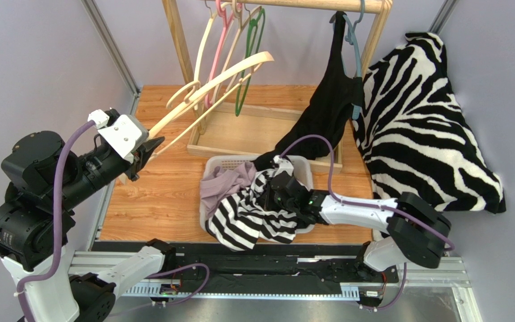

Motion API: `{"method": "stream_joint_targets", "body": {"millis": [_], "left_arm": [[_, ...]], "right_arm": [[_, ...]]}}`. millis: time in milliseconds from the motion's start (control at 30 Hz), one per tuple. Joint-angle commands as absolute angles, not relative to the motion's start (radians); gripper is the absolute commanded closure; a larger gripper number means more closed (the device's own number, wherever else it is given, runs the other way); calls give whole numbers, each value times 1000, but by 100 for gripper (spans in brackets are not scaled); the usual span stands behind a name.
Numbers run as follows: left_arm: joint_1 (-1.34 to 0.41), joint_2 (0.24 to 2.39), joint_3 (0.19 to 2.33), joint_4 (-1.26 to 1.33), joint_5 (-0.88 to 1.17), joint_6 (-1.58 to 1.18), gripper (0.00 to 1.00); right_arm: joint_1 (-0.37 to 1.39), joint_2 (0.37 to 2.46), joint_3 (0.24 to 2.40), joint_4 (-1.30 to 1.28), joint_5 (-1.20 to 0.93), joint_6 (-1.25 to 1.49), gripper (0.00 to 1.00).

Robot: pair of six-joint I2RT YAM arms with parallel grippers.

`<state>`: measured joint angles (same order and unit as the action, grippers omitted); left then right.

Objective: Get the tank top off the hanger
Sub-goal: Place the tank top in the bin, then place the hanger at the clothesline.

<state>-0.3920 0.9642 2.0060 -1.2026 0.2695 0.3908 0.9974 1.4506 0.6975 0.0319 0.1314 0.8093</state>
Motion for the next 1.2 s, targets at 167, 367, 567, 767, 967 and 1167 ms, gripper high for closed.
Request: {"method": "stream_joint_targets", "body": {"millis": [167,367,567,767,967,1167], "left_arm": [[-388,974,1959,-1181,382,364,100],[-388,982,1862,-1163,396,353,100],[-388,989,1839,-1161,402,362,100],[-388,1032,1875,-1273,517,449,100],[-388,1092,1891,-1520,779,659,100],[-388,1138,1937,-1680,899,787,100]], "right_arm": [[1115,1373,836,-379,501,514,59],[1115,1240,1025,-419,570,261,50],[1124,1075,1161,-408,577,46,43],[1161,931,1342,-534,283,-87,43],[1167,879,1483,-701,104,-161,39],[1166,888,1516,-775,63,-204,30]]}}
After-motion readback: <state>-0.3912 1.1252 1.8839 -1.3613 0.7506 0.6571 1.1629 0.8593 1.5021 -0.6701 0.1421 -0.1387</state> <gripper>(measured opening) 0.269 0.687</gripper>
